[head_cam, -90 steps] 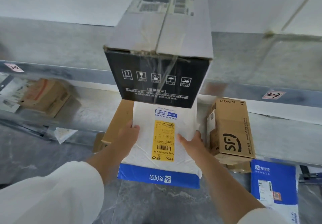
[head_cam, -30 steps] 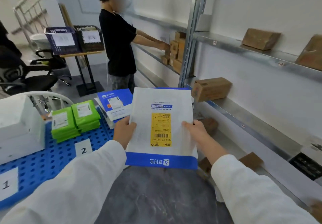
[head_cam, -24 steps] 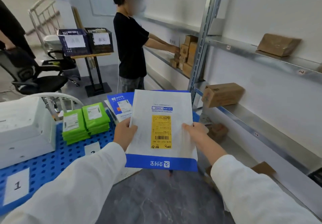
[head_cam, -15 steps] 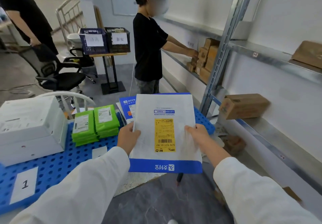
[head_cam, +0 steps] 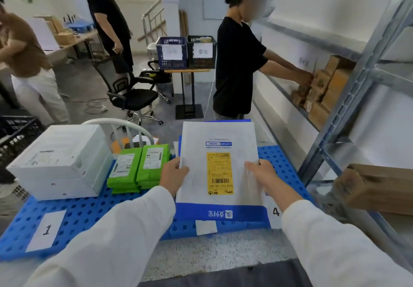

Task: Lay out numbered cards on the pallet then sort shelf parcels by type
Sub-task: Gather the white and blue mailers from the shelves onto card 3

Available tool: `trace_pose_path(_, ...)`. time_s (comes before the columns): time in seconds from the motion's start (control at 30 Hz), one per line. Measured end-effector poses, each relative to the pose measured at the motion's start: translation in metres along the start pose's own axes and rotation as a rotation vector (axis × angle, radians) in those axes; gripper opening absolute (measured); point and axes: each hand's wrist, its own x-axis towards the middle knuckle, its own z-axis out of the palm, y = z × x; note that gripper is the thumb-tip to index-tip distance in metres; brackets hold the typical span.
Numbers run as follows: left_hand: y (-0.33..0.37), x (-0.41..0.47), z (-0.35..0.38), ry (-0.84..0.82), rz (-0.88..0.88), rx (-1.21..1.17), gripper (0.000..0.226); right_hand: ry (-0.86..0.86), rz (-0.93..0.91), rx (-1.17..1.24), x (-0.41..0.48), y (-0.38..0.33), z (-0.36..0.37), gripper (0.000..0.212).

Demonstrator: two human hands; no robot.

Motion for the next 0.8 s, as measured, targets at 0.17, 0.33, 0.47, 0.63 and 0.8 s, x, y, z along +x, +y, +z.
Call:
trace_pose_path(0.17, 0.005, 0.03, 0.017, 0.051, -0.049, -0.031, 0.024, -0.043, -0.001, -0.058, 0.052, -0.012, -0.001, 0.032)
trace_pose_path(0.33, 0.0, 0.068, 0.024, 0.062, -0.1, -0.003, 0.023, -0.075, 0.033, -0.07, 0.097, -0.018, 0.013, 0.036)
trace_pose_path(0.47, -0.013, 0.099, 0.024, 0.078, -0.149, 0.026, 0.024, -0.111, 0.049, -0.087, 0.13, -0.02, 0.031, 0.037)
trace_pose_path(0.63, -0.025, 0.133, 0.028, 0.088, -0.195, 0.033, 0.022, -0.124, 0.071, -0.13, 0.161, -0.02, 0.048, 0.034)
trace_pose_path(0.8, -0.034, 0.162, 0.032, 0.068, -0.271, -0.047, 0.027, -0.108, 0.115, -0.182, 0.192, -0.015, 0.059, 0.034)
